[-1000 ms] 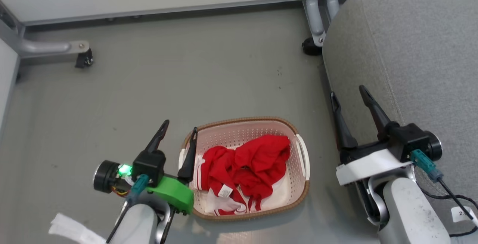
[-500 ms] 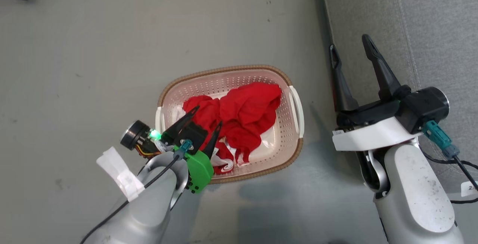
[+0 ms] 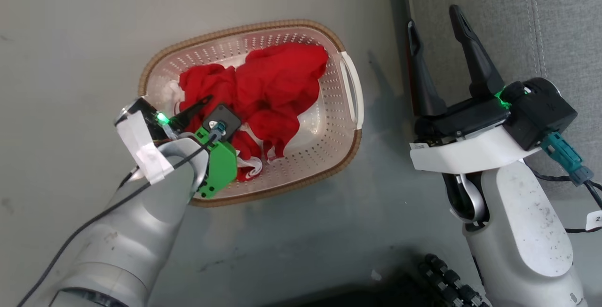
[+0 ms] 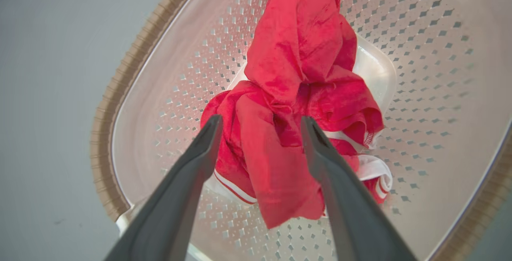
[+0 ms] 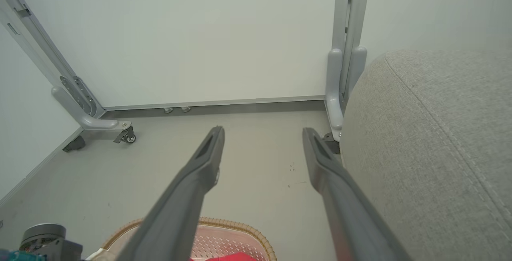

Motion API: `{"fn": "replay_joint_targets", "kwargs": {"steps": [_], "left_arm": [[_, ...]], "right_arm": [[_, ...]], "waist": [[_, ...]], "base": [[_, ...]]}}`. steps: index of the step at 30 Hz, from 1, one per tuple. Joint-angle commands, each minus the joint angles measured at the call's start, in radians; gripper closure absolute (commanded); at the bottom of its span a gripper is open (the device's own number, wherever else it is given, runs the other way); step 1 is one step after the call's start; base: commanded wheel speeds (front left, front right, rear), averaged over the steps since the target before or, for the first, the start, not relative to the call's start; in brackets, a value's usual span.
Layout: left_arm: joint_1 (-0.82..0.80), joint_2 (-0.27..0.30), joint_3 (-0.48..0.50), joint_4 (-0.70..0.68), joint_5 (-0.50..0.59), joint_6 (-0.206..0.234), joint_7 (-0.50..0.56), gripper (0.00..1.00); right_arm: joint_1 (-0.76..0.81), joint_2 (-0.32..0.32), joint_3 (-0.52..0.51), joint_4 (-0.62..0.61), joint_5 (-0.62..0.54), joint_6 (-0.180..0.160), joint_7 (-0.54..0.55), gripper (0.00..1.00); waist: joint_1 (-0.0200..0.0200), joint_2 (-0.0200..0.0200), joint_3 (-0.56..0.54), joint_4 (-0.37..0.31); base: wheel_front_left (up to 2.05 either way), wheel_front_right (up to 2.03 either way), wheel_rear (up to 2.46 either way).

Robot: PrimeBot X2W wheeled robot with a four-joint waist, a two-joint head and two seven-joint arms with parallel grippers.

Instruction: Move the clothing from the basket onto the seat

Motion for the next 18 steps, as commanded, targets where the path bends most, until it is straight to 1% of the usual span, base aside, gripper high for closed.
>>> {"fn": "replay_joint_targets", "kwargs": {"steps": [1,8,13,14,15,16,18], "left_arm": [[-0.035,0.018,-0.004,0.021,0.009,0.006,0.010,0.00],[-0.096,0.053,-0.025,0.082,0.018,0.007,0.077,0.00],[-0.112,0.066,-0.050,0.104,0.033,0.016,0.172,0.00],[-0.113,0.065,-0.055,0.106,0.035,0.015,0.189,0.18],[-0.112,0.067,-0.063,0.107,0.043,0.015,0.203,0.64],[-0.111,0.069,-0.073,0.109,0.050,0.014,0.211,1.00],[-0.108,0.075,-0.092,0.110,0.064,0.018,0.208,1.00]], "right_arm": [[-0.022,-0.001,0.006,-0.005,0.010,0.000,-0.003,0.00],[-0.039,-0.001,0.027,-0.013,0.039,0.000,-0.003,0.00],[-0.046,-0.001,0.037,-0.012,0.046,0.000,-0.003,0.00],[-0.049,-0.001,0.038,-0.011,0.046,0.000,-0.003,0.00],[-0.051,-0.001,0.039,-0.011,0.048,0.000,-0.003,0.00],[-0.052,-0.001,0.038,-0.010,0.047,0.000,-0.003,0.00],[-0.054,-0.001,0.039,-0.008,0.046,0.000,-0.003,0.00]], "waist": [[-0.0002,0.0000,0.102,-0.075],[-0.0002,0.0000,0.147,-0.097],[-0.0002,0.0000,0.157,-0.102],[-0.0002,0.0000,0.158,-0.104],[-0.0002,0.0000,0.158,-0.105],[-0.0002,0.0000,0.157,-0.105],[-0.0002,0.0000,0.154,-0.107]], "base": [[0.00,0.00,0.00],[0.00,0.00,0.00],[0.00,0.00,0.00],[0.00,0.00,0.00],[0.00,0.00,0.00],[0.00,0.00,0.00],[0.00,0.00,0.00]]}}
